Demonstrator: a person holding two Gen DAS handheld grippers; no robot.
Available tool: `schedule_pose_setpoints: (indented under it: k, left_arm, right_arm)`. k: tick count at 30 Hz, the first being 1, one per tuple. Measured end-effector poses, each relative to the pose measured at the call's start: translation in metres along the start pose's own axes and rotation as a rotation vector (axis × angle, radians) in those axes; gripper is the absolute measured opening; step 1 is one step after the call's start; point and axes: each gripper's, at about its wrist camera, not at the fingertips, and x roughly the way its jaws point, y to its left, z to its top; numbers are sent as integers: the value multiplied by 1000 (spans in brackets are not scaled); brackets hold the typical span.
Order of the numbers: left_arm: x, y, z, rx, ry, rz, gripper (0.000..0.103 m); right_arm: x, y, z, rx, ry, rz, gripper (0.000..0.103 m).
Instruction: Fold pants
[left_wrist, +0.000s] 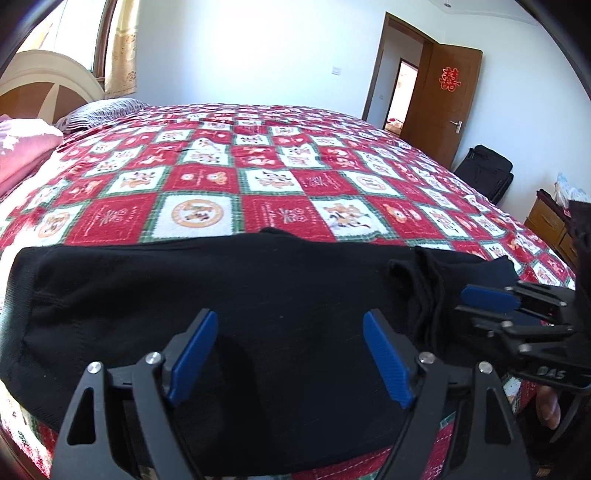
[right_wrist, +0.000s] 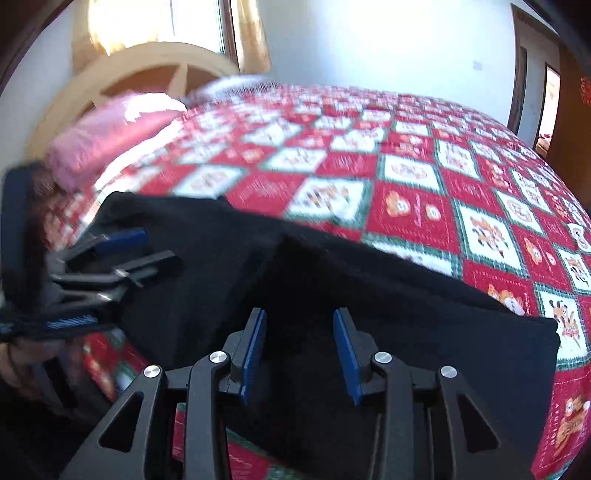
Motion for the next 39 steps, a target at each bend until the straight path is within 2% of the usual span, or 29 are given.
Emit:
schedule_pose_setpoints:
  k: [3,6,7,8,11,13,16,18,20,24,26,27,29,31,35,39]
  left_arm:
    - [-5,5,-1,5,-4,20,84]
    - [-11,15,-3,-2,-9,45,84]
    - [-14,20,-3,-9,-12,53,84]
    - [-18,25,-3,-6,-16,66,84]
    - [-36,47,0,0,-56,150,84]
    - [-48,70,6,-39,-78,203,84]
    - [-66,101,10,-79,-117,286,84]
    - [-74,123,9,-85,-119,354,84]
    - [-80,146,4,-126,-115,390,84]
    - [-84,188,-12,-275,-111,313,79]
    - [-82,200,-20,-348,-102,253,64]
    - [-79,201,-23,-367,-93,229,60]
    - [-72,196,-25,-358,-74,210,50]
    - [-65,186,-28,-323,-55,223,48]
    - [-62,192,-35,-339,-56,260,56]
    - [-64,198,-36,-351,-49,237,54]
  right_arm:
    - [-1,22,0,-84,-22,30,40]
    - [19,41,-9,-146,66,48,40]
    - [25,44,-12,-156,75,34,41]
    - [23,46,-15,-166,44,26,41]
    - [14,41,-12,-135,32,60,41]
    - [3,32,-8,-86,-18,93,42]
    - [-5,25,-4,-72,-56,83,43]
    - [-7,20,-5,-58,-69,72,44]
    - [-8,18,-6,-54,-78,64,44]
    - [-11,16,-4,-56,-97,49,45]
    - [-13,17,-3,-53,-105,54,46]
    - [-14,17,-4,-55,-108,53,47]
    - [-13,18,-5,-58,-106,49,49]
    - [-12,20,-7,-63,-100,49,49]
    - [-11,26,-9,-80,-100,50,50]
    - [-10,34,-12,-105,-99,46,50]
